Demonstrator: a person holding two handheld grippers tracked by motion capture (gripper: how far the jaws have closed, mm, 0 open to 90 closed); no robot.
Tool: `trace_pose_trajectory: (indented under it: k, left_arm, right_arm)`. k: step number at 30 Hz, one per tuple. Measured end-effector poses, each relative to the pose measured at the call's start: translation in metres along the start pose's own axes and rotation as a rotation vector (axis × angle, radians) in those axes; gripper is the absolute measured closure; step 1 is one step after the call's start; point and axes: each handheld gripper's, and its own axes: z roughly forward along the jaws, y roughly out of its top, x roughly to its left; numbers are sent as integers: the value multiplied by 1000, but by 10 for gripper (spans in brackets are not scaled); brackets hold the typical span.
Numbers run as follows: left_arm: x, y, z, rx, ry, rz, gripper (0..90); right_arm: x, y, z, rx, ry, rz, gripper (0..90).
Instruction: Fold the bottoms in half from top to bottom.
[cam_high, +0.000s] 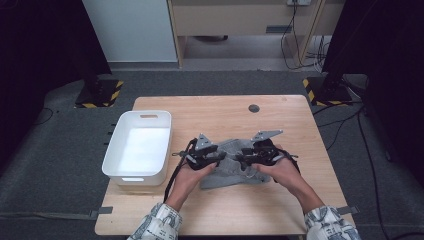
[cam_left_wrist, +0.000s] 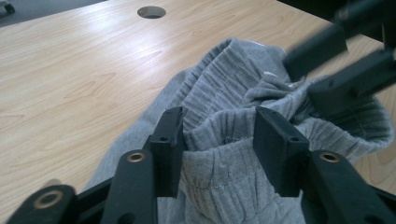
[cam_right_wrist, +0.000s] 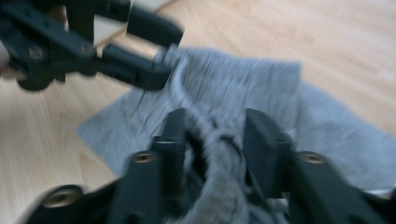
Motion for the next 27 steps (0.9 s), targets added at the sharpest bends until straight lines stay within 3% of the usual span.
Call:
trace_pose_trajectory:
  k: [7, 14, 18, 19, 20, 21, 22, 27]
  left_arm:
    - [-2, -7, -4, 4, -13, -15, 568]
    - [-5, -11, -9, 8, -26, -7, 575]
    - [-9, -15, -14, 13, -33, -2, 576]
    - [-9, -16, -15, 12, -34, -4, 575]
    - [-9, -16, -15, 12, -34, -4, 572]
    - [-9, -17, -18, 5, -33, -16, 565]
    - [-9, -16, -19, -1, -30, -18, 557]
    - [-9, -11, -28, -58, -19, -23, 540]
  right_arm:
    - [-8, 17, -1, -60, -62, 36, 492]
    - [-16, 32, 21, -21, -113, 37, 439]
    - [-18, 30, 29, 8, -106, 34, 551]
    - [-17, 29, 29, 17, -95, 35, 642]
    - [-17, 29, 29, 17, -95, 35, 642]
    - [-14, 27, 27, 20, -86, 9, 760]
    - [-13, 26, 25, 22, -81, 11, 792]
    - [-10, 21, 15, -4, -53, 10, 831]
